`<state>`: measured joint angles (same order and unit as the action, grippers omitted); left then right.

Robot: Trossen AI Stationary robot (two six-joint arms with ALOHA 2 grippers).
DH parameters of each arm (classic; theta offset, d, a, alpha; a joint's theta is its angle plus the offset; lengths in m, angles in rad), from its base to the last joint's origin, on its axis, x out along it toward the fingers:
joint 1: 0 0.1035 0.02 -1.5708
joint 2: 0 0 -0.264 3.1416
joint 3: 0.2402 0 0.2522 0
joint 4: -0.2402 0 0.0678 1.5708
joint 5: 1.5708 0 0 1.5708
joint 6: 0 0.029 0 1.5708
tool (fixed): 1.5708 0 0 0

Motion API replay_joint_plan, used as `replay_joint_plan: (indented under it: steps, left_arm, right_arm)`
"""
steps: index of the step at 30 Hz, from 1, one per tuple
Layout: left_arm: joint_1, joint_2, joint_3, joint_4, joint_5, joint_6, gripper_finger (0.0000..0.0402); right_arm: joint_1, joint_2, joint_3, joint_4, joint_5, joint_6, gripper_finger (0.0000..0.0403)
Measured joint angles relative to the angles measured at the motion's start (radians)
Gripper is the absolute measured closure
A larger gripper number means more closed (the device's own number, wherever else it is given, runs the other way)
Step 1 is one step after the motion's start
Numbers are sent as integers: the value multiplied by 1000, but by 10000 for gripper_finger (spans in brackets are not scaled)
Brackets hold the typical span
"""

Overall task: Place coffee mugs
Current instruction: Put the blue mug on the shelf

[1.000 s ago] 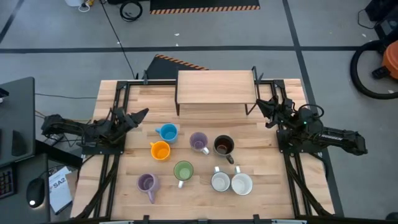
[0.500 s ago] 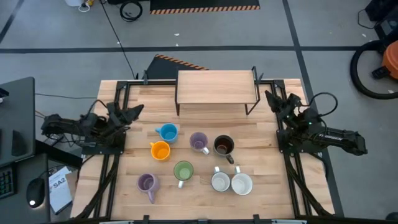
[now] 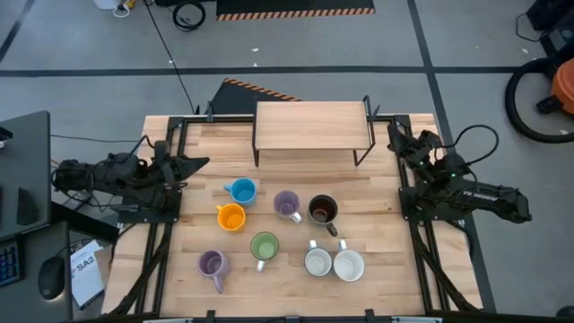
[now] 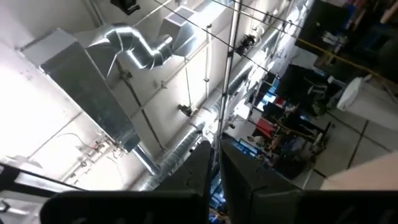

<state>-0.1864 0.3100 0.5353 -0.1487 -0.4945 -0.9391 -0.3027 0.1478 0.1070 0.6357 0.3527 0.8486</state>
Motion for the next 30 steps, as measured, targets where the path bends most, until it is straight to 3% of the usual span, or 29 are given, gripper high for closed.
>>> replay_joint_plan:
  steps: [4,12,19,30]
  left_arm:
    - [0,82,64,-73,17,0,260]
    - [0,251,131,-122,33,-32,260]
    - [0,406,176,-139,134,-87,260]
    - [0,683,351,-275,270,-120,260]
  right_arm:
    - [0,44,88,-110,-3,-64,365]
    - [0,188,318,-555,-98,-141,365]
    - [10,352,498,-699,-197,-263,365]
    - [108,552,691,-903,-98,-380,365]
